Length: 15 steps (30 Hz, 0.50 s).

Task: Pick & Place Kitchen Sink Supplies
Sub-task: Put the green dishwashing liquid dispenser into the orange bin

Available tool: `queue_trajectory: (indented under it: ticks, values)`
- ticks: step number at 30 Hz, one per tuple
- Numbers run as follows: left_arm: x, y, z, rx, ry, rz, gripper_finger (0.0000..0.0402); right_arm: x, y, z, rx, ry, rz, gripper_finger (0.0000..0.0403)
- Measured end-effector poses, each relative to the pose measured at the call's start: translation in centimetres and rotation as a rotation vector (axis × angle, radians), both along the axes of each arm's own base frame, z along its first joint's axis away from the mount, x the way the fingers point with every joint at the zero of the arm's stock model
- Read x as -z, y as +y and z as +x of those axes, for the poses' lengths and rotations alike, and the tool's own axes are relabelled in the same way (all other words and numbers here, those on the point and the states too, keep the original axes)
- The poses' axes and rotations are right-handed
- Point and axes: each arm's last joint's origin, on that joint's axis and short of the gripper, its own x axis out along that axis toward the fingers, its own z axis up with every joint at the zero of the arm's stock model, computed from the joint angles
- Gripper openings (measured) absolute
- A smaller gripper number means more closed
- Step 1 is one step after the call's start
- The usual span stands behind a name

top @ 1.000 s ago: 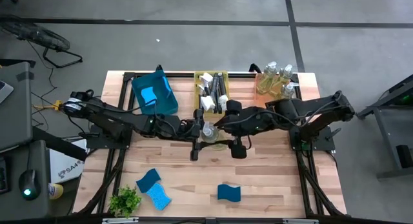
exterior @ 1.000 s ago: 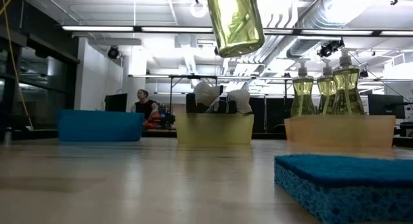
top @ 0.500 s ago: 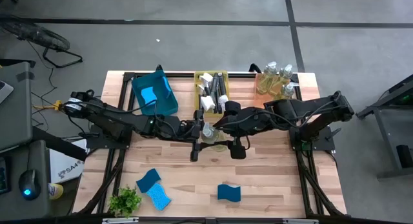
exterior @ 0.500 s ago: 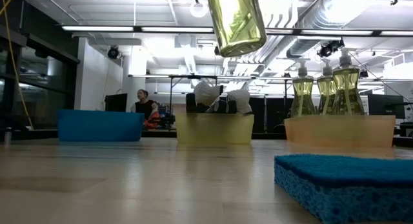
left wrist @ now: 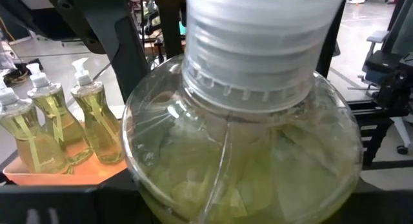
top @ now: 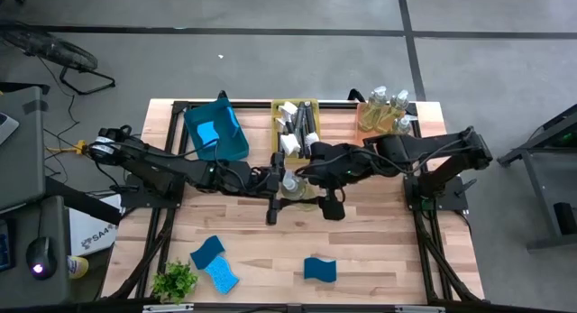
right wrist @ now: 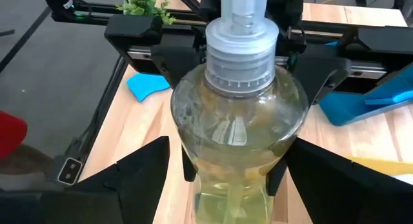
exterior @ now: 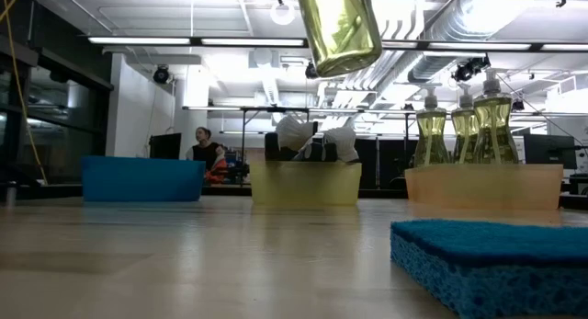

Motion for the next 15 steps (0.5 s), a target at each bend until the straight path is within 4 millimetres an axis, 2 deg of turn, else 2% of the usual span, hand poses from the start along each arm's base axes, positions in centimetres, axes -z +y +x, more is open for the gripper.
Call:
queue_trajectory:
  ticks: [15]
  values:
    - [-0.14,0.02,-0.04,0.000,-0.004,0.004,0.0196,-0.55,-0.29,0.44,0.009,-0.070,0.002,0.0296]
